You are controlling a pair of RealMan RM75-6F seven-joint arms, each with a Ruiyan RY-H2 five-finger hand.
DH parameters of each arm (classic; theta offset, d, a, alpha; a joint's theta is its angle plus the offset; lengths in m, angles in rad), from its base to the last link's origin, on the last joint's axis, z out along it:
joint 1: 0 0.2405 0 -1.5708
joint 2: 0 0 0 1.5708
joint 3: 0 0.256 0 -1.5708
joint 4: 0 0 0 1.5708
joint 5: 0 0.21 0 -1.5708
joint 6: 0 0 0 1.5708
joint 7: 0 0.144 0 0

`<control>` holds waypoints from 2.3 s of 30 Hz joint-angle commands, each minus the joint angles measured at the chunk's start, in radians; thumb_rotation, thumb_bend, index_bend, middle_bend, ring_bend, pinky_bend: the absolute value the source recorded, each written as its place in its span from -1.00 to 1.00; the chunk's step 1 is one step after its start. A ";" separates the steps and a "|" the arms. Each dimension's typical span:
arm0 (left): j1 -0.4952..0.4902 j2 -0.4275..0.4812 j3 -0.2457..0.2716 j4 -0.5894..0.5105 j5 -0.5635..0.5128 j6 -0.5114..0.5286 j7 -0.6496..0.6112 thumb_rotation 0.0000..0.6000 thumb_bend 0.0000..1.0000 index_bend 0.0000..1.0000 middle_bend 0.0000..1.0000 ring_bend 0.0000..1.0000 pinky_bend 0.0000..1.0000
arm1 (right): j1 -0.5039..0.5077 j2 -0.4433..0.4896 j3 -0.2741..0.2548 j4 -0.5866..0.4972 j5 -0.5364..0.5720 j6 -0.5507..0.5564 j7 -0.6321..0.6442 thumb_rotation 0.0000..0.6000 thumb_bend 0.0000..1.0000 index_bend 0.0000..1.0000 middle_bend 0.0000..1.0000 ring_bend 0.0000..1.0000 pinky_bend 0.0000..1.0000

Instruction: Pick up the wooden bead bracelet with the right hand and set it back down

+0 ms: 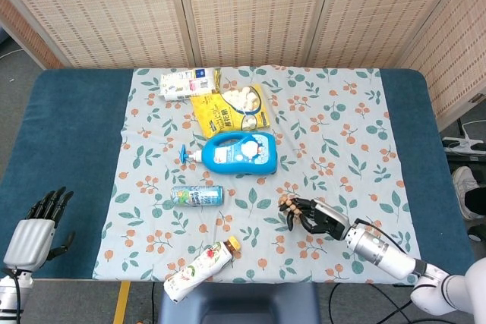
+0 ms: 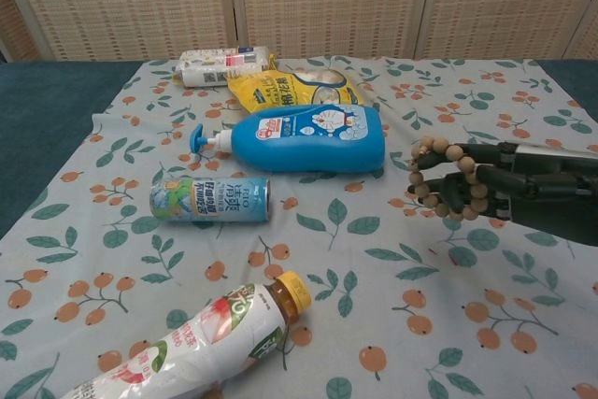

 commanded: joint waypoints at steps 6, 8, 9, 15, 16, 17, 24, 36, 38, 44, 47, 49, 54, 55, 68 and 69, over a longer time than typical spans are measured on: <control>0.000 0.000 0.000 -0.002 -0.002 -0.001 0.003 1.00 -0.17 -1.00 -1.00 -1.00 -0.65 | -0.027 0.062 0.047 -0.018 0.130 -0.216 -0.736 1.00 1.00 -0.28 0.06 -0.83 -1.00; 0.000 -0.001 0.000 -0.001 -0.001 0.000 0.003 1.00 -0.17 -1.00 -1.00 -1.00 -0.65 | -0.036 0.072 0.058 -0.022 0.160 -0.243 -0.866 1.00 1.00 -0.28 0.06 -0.83 -1.00; 0.000 -0.001 0.000 -0.002 -0.001 0.000 0.003 1.00 -0.17 -1.00 -1.00 -1.00 -0.65 | -0.040 0.076 0.064 -0.022 0.174 -0.255 -0.925 1.00 1.00 -0.28 0.06 -0.83 -1.00; -0.001 0.000 0.002 -0.003 -0.002 -0.005 0.010 1.00 -0.16 -1.00 -1.00 -1.00 -0.65 | -0.061 0.081 0.081 0.030 0.219 -0.312 -1.290 1.00 1.00 -0.21 0.06 -0.83 -1.00; -0.001 0.000 0.002 -0.004 -0.002 -0.005 0.009 1.00 -0.16 -1.00 -1.00 -1.00 -0.65 | -0.070 0.074 0.085 0.042 0.227 -0.317 -1.363 1.00 1.00 -0.21 0.06 -0.83 -1.00; -0.001 0.000 0.003 -0.003 -0.002 -0.006 0.009 1.00 -0.16 -1.00 -1.00 -1.00 -0.65 | -0.074 0.071 0.086 0.045 0.233 -0.324 -1.410 1.00 1.00 -0.22 0.06 -0.83 -1.00; 0.000 0.001 0.002 -0.006 -0.004 -0.005 0.014 1.00 -0.16 -1.00 -1.00 -1.00 -0.65 | -0.104 0.085 0.103 -0.013 0.264 -0.342 -1.620 1.00 1.00 -0.53 -0.15 -0.96 -1.00; -0.001 0.002 0.000 -0.003 -0.008 -0.008 0.012 1.00 -0.16 -1.00 -1.00 -1.00 -0.65 | -0.136 0.154 0.147 -0.145 0.383 -0.398 -1.868 1.00 -0.44 -1.00 -0.75 -1.00 -1.00; -0.001 0.002 0.001 -0.003 -0.008 -0.008 0.012 1.00 -0.15 -1.00 -1.00 -1.00 -0.65 | -0.138 0.162 0.152 -0.165 0.395 -0.404 -1.891 1.00 -0.52 -1.00 -0.79 -1.00 -1.00; 0.001 0.002 0.001 -0.006 -0.005 -0.002 0.014 1.00 -0.16 -1.00 -1.00 -1.00 -0.64 | -0.177 0.204 0.173 -0.241 0.368 -0.294 -1.953 1.00 -0.63 -1.00 -0.84 -1.00 -1.00; 0.000 0.002 0.001 -0.006 -0.003 -0.003 0.014 1.00 -0.16 -1.00 -1.00 -1.00 -0.65 | -0.212 0.222 0.188 -0.279 0.315 -0.193 -1.897 1.00 -0.63 -1.00 -0.85 -1.00 -1.00; 0.000 0.001 0.002 -0.005 -0.003 -0.003 0.014 1.00 -0.16 -1.00 -1.00 -1.00 -0.64 | -0.236 0.228 0.191 -0.285 0.273 -0.125 -1.871 1.00 -0.63 -1.00 -0.85 -1.00 -1.00; 0.001 0.003 0.003 -0.008 0.004 0.003 0.013 1.00 -0.16 -1.00 -1.00 -1.00 -0.65 | -0.304 0.247 0.202 -0.329 0.234 0.016 -1.957 1.00 -0.63 -1.00 -0.87 -1.00 -1.00; 0.003 0.002 0.003 -0.007 0.008 0.010 0.014 1.00 -0.16 -1.00 -1.00 -1.00 -0.65 | -0.333 0.249 0.203 -0.353 0.225 0.069 -1.992 1.00 -0.63 -1.00 -0.89 -1.00 -1.00; 0.011 -0.024 -0.001 0.034 0.064 0.077 0.005 1.00 -0.13 -1.00 -1.00 -1.00 -0.79 | -0.549 0.212 0.190 -0.412 0.129 0.366 -2.080 1.00 -0.63 -1.00 -0.99 -1.00 -1.00; 0.012 -0.027 -0.001 0.040 0.072 0.085 0.002 1.00 -0.13 -1.00 -1.00 -1.00 -0.80 | -0.547 0.215 0.190 -0.415 0.130 0.352 -2.066 1.00 -0.63 -1.00 -1.00 -1.00 -1.00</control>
